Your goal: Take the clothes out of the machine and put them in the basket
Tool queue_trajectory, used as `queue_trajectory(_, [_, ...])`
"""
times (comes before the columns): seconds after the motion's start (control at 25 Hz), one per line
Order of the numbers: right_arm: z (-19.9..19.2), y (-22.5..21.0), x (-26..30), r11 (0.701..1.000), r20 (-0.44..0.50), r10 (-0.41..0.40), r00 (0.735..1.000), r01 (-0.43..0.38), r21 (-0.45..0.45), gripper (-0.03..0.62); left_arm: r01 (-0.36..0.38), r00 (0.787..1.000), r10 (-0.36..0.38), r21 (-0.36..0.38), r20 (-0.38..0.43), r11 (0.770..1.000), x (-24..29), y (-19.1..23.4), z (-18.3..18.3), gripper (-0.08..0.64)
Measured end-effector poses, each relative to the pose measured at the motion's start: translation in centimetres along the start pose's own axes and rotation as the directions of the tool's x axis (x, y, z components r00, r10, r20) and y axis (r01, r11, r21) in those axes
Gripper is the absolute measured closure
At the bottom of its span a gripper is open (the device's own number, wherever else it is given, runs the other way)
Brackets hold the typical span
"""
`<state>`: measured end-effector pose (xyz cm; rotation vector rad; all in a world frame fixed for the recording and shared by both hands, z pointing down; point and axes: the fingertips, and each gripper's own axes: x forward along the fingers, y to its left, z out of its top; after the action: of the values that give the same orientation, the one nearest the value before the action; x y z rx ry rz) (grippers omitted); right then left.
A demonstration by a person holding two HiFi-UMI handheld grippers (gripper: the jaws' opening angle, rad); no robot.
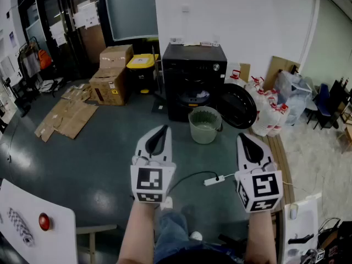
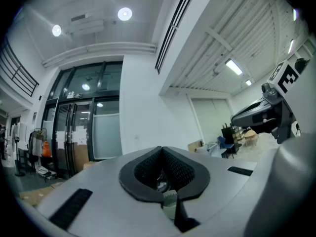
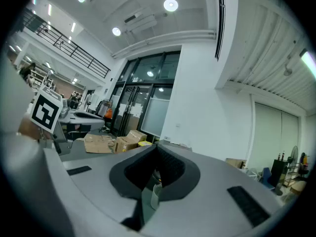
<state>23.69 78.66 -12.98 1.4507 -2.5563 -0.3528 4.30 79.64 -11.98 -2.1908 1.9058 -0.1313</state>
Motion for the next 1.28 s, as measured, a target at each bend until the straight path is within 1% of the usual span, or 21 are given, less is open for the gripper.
queue_trajectory(0.24, [-0.7,0.5,0.3,1.0,-0.022,0.005,1.0,-0.005,-0.015,0.591,-0.02,1.0,0.02,-0.013,-0.015,1.0,0.3,1.0,-0.4,0.558])
queue_trajectory(0.44, [-0.5,0.0,0.4,1.0,-0.002,-0.026,1.0,0.026,0.012,0.591,-0.006,1.0,0.007,0.004,-0.016,1.0,0.7,1.1,-0.4,0.558])
queue_trajectory(0.52, [-0.8,0.1,0.8,1.0,-0.011,-0.012,1.0,0.012,0.029,0.591,-0.01,1.0,0.01,-0.007,-0.014,1.0,1.0,1.5,-0.7,0.557])
queue_trajectory(0.56, [-1.1,0.3,1.1,0.999,-0.022,0.009,1.0,-0.008,0.043,0.588,-0.012,1.0,0.012,-0.025,-0.015,1.0,1.3,1.8,-1.0,0.553])
queue_trajectory(0.6, [-1.4,0.6,1.6,0.998,-0.029,0.035,0.999,-0.033,0.062,0.503,-0.009,1.0,0.008,-0.047,-0.017,0.999,1.7,2.0,-1.2,0.474])
queue_trajectory(0.64, [-1.6,0.8,2.1,0.995,-0.027,0.053,0.998,-0.05,0.083,0.244,-0.005,1.0,0.004,-0.066,-0.018,0.998,2.2,2.2,-1.4,0.198])
queue_trajectory(0.68, [-1.6,0.8,2.6,0.994,-0.018,0.05,0.999,-0.047,0.101,0.058,-0.008,1.0,0.007,-0.074,-0.019,0.997,2.7,2.6,-1.5,0.002])
queue_trajectory(0.72, [-1.6,0.6,3.2,0.994,-0.012,0.031,0.999,-0.03,0.107,0.031,-0.019,1.0,0.017,-0.073,-0.021,0.997,3.2,3.1,-1.7,0.001])
queue_trajectory(0.76, [-1.6,0.5,3.7,0.995,-0.013,0.012,1.0,-0.011,0.103,0.017,-0.028,0.999,0.026,-0.069,-0.026,0.997,3.6,3.6,-1.9,-0.008])
queue_trajectory(0.84, [-1.7,0.6,5.2,0.996,-0.022,0.0,1.0,0.002,0.093,0.017,-0.028,0.999,0.025,-0.072,-0.039,0.997,4.8,4.5,-2.5,-0.011])
queue_trajectory(0.92, [-1.7,0.8,7.0,0.995,-0.033,0.008,0.999,-0.005,0.103,0.018,-0.012,0.999,0.008,-0.077,-0.051,0.997,6.1,5.5,-3.2,-0.011])
queue_trajectory(1.0, [-2.0,1.0,9.2,0.994,-0.065,0.024,0.998,-0.017,0.109,0.02,0.024,0.997,-0.029,-0.064,-0.07,0.998,7.5,6.4,-4.1,-0.009])
queue_trajectory(1.08, [-2.1,1.0,11.6,0.995,-0.115,0.029,0.993,-0.018,0.094,0.021,0.061,0.993,-0.065,-0.05,-0.098,0.997,9.1,7.7,-4.9,-0.009])
queue_trajectory(1.16, [-2.0,0.9,14.3,0.998,-0.151,0.014,0.988,-0.004,0.067,0.025,0.065,0.991,-0.07,-0.05,-0.116,0.997,10.8,9.6,-5.7,-0.008])
queue_trajectory(1.28, [-1.6,1.3,18.7,0.999,-0.164,0.018,0.986,-0.011,0.043,0.026,0.061,0.99,-0.069,-0.074,-0.121,0.995,13.7,13.0,-7.1,-0.008])
